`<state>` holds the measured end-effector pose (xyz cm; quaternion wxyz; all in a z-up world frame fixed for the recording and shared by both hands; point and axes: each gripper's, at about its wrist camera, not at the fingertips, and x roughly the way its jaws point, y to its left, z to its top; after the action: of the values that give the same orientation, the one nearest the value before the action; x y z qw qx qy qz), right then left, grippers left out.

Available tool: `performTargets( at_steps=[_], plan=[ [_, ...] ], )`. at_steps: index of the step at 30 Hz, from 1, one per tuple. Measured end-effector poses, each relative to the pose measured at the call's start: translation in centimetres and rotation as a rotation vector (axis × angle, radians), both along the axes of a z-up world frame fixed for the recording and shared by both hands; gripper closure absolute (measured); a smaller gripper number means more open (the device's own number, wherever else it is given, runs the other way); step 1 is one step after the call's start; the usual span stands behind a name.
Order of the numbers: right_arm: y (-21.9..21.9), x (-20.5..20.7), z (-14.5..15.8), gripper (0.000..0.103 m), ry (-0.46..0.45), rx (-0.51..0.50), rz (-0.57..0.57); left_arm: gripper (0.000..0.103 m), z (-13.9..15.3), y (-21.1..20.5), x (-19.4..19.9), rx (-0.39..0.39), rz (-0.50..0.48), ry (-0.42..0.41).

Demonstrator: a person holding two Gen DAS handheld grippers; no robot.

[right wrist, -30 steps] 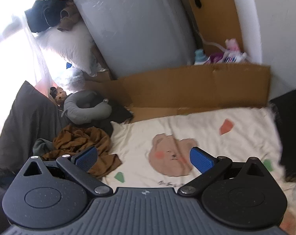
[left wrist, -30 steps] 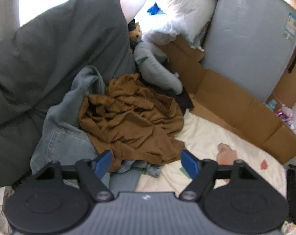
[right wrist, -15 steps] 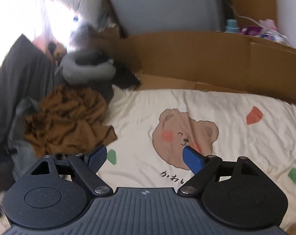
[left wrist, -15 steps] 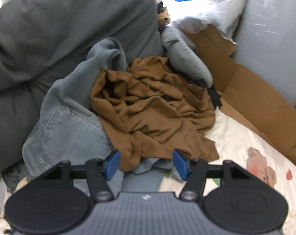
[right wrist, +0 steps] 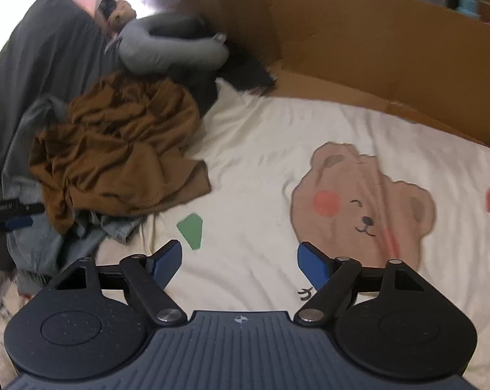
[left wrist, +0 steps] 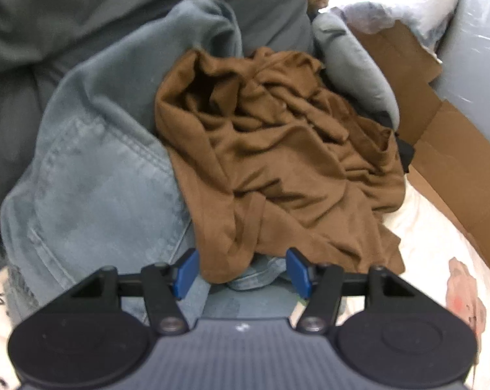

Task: Fold clothes
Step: 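Move both tools toward the crumpled brown T-shirt beside the jeans, then close the left tool on the brown T-shirt edge while the right tool grasps another edge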

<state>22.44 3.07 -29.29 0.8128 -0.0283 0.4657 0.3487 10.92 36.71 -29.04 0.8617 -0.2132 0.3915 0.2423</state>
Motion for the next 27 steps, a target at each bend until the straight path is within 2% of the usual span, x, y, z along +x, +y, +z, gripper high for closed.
performTargets(
  at_steps=[3,9,12,16,19,23,25,26,27],
  plan=[
    [0.8,1.2,-1.1,0.036,0.009,-0.021,0.027,0.041,-1.0,0.3,0.3,0.005,0.018,0.000],
    [2.7,3.1,-3.1,0.038,-0.006,-0.028,0.090,0.040,-2.4,0.9,0.6,0.021,0.043,0.003],
    [3.6,3.8,-4.1,0.038,-0.006,-0.027,0.104,0.038,-3.0,1.2,1.0,0.059,0.039,0.016],
    [5.3,4.5,-5.5,0.038,-0.002,-0.043,0.129,0.039,-4.3,1.9,1.5,0.024,0.036,0.007],
    [6.8,5.1,-6.3,0.038,-0.005,-0.050,0.160,0.043,-4.9,2.4,2.2,0.015,0.048,-0.006],
    [9.1,6.1,-7.3,0.038,-0.013,-0.054,0.203,0.056,-5.4,2.7,2.5,-0.008,0.018,-0.047],
    [10.2,6.8,-7.8,0.038,-0.017,-0.052,0.224,0.071,-5.5,2.7,2.3,-0.030,0.024,-0.063],
    [10.9,7.2,-8.0,0.038,-0.024,-0.053,0.237,0.087,-5.6,2.8,2.2,-0.048,0.031,-0.071],
    [11.6,7.6,-8.2,0.038,-0.030,-0.055,0.250,0.093,-5.6,2.9,2.1,-0.065,0.037,-0.080]
  ],
)
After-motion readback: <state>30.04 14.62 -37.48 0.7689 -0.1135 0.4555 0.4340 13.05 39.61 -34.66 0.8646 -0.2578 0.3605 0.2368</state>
